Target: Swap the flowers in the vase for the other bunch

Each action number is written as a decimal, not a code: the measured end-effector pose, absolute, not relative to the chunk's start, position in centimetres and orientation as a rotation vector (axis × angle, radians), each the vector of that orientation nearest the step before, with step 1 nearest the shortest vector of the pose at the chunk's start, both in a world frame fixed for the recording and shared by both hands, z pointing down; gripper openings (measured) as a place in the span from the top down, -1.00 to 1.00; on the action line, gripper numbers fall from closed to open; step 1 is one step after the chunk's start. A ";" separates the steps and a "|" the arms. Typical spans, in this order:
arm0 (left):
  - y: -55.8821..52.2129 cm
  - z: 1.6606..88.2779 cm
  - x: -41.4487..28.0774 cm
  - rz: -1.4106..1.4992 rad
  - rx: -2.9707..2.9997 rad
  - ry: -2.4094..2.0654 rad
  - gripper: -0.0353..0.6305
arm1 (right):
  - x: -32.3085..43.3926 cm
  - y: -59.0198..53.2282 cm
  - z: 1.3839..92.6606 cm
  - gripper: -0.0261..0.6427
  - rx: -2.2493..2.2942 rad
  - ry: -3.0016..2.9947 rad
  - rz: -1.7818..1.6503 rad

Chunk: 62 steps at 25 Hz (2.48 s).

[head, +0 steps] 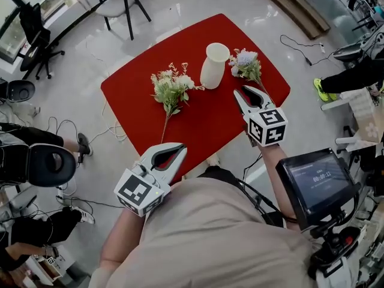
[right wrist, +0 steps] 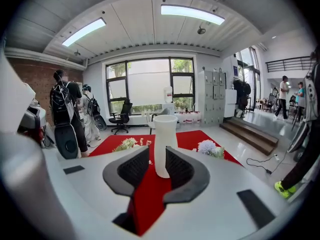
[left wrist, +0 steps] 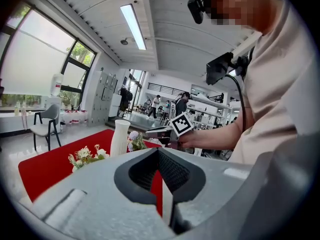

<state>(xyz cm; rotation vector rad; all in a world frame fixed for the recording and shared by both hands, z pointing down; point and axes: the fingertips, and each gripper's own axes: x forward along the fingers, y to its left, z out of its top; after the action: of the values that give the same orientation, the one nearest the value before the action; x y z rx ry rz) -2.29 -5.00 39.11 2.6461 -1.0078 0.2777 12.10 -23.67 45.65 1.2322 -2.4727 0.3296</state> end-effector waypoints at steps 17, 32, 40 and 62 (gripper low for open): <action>1.5 40.6 -7.4 0.294 2.673 -0.942 0.88 | 2.6 -12.9 46.3 0.61 1.113 -2.516 0.352; 4.5 41.8 -10.6 0.288 2.661 -0.952 0.87 | -1.7 -11.5 51.7 0.35 1.037 -2.461 0.591; 4.9 42.0 -12.9 0.283 2.605 -1.058 0.87 | -5.6 -16.2 56.5 0.05 0.980 -2.403 0.821; 5.4 44.1 -18.8 0.273 2.364 -1.312 0.87 | -10.9 -28.2 65.1 0.09 1.065 -2.130 1.276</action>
<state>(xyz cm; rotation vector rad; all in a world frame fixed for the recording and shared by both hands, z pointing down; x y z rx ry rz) -18.79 5.43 44.11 2.3643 -1.3115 0.2729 -10.95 -28.19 65.07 1.0650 -2.1299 1.2760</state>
